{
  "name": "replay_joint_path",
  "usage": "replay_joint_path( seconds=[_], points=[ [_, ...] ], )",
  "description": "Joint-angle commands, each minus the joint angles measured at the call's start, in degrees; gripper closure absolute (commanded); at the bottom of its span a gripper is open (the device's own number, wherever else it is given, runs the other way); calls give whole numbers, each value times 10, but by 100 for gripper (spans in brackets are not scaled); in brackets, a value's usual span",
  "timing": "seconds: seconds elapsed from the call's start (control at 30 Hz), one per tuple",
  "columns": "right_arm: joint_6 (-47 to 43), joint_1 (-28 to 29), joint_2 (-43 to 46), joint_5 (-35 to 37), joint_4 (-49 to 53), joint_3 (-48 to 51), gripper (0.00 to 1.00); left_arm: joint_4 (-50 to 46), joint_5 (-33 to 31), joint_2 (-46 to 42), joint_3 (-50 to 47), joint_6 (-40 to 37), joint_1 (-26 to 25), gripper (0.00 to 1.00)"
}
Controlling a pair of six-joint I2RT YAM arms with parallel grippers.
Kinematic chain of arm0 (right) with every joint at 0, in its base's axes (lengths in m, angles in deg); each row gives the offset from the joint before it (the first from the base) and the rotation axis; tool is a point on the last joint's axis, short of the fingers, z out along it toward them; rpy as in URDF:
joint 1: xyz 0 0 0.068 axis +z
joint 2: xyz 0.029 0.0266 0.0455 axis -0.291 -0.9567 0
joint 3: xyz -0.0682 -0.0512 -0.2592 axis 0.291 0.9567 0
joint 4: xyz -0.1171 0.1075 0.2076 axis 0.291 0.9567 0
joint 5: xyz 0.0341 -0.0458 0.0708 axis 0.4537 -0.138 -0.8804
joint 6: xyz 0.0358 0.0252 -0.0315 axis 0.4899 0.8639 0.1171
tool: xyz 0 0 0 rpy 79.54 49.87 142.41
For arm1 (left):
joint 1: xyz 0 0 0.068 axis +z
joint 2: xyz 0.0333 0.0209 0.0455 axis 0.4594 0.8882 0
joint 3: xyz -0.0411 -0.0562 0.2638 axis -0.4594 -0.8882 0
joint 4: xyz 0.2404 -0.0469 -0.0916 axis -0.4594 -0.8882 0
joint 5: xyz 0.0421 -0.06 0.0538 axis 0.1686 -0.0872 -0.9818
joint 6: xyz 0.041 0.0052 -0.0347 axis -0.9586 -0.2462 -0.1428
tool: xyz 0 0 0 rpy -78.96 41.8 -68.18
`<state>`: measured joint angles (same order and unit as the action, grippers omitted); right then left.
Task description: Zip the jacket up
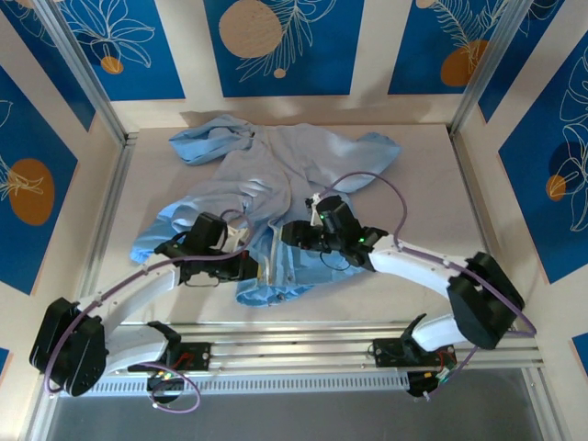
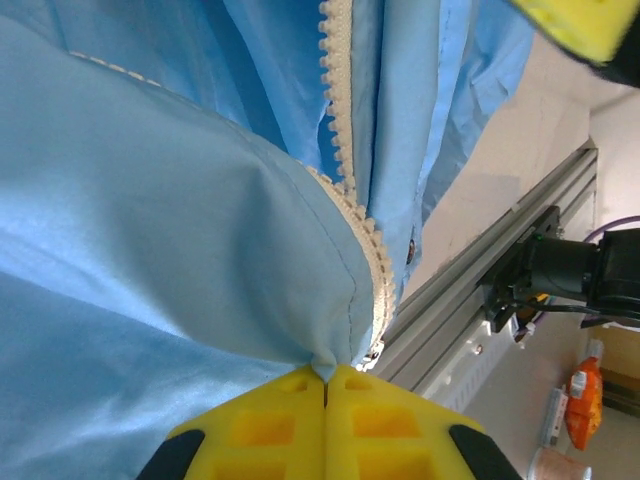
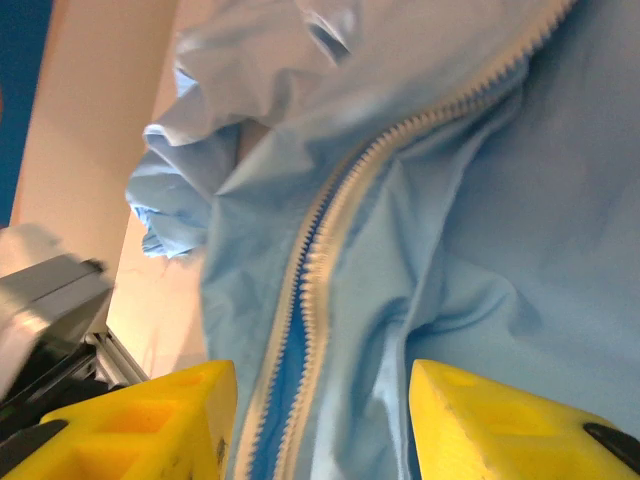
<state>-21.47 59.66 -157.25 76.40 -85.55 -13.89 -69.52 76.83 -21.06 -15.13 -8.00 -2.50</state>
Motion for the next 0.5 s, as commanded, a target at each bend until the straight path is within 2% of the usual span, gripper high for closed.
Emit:
replay_joint_path(
  seconds=[0.0, 0.07, 0.17, 0.23, 0.27, 0.37, 0.47],
  points=[
    [-125, 3, 61, 12, 49, 3, 50, -32, 32, 19, 26, -22, 8, 100],
    [-197, 8, 91, -15, 38, 21, 50, -41, 32, 22, 35, -25, 10, 100],
    [-339, 46, 119, -5, 81, 12, 51, -43, 34, 20, 39, -23, 13, 100],
    [-418, 88, 110, 49, 133, -14, 51, -47, 36, 19, 41, -24, 15, 100],
    [-450, 115, 99, 101, 159, -30, 51, -48, 36, 19, 42, -23, 16, 100],
    [-508, 179, 65, 207, 199, -46, 50, -48, 37, 18, 38, -19, 16, 100],
    [-517, 208, 56, 209, 185, -28, 49, -51, 34, 15, 35, -16, 16, 100]
  ],
)
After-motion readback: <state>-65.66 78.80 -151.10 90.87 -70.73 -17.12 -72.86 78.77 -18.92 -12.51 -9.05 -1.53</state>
